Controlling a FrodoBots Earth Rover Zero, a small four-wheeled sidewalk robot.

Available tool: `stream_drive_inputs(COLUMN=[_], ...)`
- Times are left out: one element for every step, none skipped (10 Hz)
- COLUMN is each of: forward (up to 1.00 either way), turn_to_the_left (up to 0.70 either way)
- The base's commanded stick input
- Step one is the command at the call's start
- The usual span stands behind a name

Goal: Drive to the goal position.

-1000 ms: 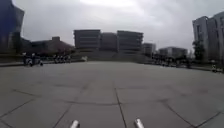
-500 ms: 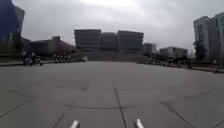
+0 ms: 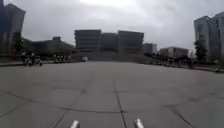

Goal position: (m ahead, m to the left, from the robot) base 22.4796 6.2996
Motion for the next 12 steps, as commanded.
stream_drive_inputs(forward=[0.2,0.16,0.15,0.15,0.15,0.15,0.15,0.36,0.67,0.78,0.9,1.0], turn_to_the_left=[-0.33,-0.26,-0.03,0.06,0.06,0.06,0.06,-0.08,-0.26,-0.28,-0.31,-0.25])
